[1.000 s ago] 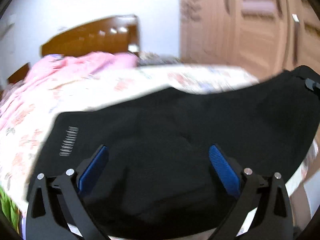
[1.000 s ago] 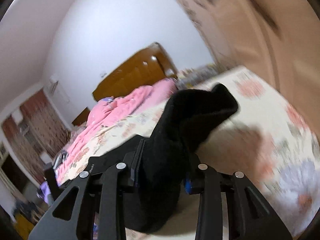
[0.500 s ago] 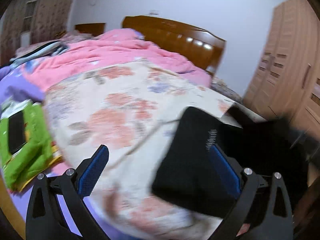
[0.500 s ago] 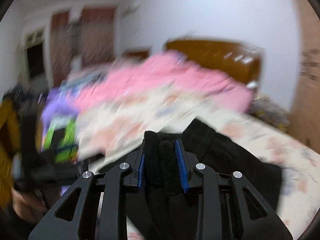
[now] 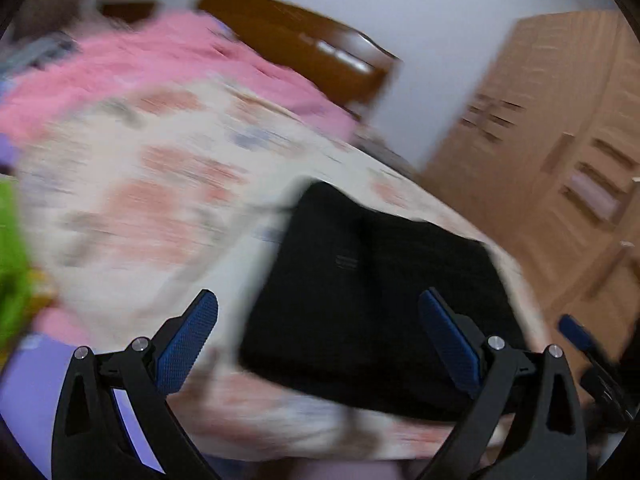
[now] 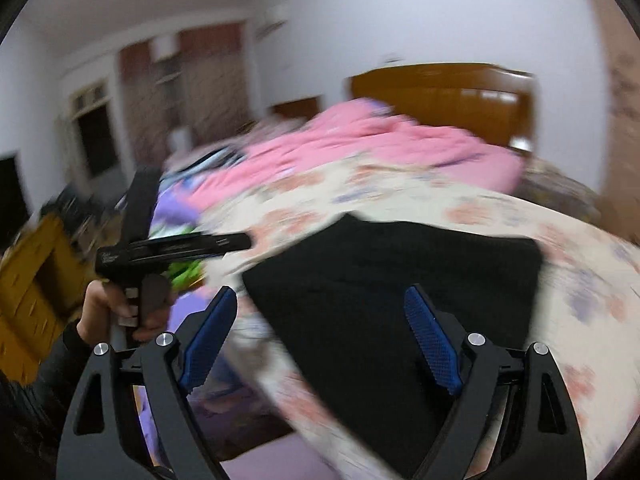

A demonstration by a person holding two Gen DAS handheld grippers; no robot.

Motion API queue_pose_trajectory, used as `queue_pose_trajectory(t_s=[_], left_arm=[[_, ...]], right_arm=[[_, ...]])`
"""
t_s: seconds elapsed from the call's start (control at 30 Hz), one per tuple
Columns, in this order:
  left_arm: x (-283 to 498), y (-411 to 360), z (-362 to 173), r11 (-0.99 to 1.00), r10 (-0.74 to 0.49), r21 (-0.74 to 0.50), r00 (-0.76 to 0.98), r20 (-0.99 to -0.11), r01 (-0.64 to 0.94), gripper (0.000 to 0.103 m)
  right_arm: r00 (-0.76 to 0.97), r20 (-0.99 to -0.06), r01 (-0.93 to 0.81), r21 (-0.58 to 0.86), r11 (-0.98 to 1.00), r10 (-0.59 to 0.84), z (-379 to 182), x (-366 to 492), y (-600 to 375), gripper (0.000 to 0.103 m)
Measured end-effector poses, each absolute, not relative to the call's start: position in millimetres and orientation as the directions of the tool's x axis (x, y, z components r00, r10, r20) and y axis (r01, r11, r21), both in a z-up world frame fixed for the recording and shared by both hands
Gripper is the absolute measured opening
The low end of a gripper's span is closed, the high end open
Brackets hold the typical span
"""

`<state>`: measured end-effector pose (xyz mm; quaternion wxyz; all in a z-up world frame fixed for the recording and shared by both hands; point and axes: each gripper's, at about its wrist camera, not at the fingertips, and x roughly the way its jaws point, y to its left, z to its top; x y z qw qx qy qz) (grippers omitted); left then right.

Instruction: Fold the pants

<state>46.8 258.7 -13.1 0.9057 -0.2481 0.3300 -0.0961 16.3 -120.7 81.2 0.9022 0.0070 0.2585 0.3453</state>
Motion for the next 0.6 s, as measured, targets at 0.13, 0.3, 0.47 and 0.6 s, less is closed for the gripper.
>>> queue_pose_trajectory(t_s=[0.13, 0.3, 0.47, 0.6], left_arm=[[82.8, 232.0, -21.9, 0.853, -0.414, -0.519, 0.671, -0.615, 0.050, 0.100], [107.0, 208.9, -21.8, 0.877, -0.425, -0.474, 0.579, -0.696, 0.074, 0.101], [116.0, 169.3, -24.8, 0.904, -0.425, -0.390, 0.457, -0.782, 0.175, 0.101], [123.1, 167.5, -29.5, 0.909, -0.414, -0.382, 0.447, -0.793, 0.165, 0.101]], right_arm=[[0.682, -0.463, -0.514, 0.247, 0.821, 0.566, 73.8, 15.7, -174.2, 0.083], [0.673, -0.471, -0.484, 0.302, 0.821, 0.570, 52.0, 22.1, -185.1, 0.083], [0.657, -0.484, -0.471, 0.336, 0.816, 0.578, 32.1, 28.1, -184.8, 0.083], [0.663, -0.487, -0.455, 0.342, 0.822, 0.569, 26.4, 28.0, -191.1, 0.083]])
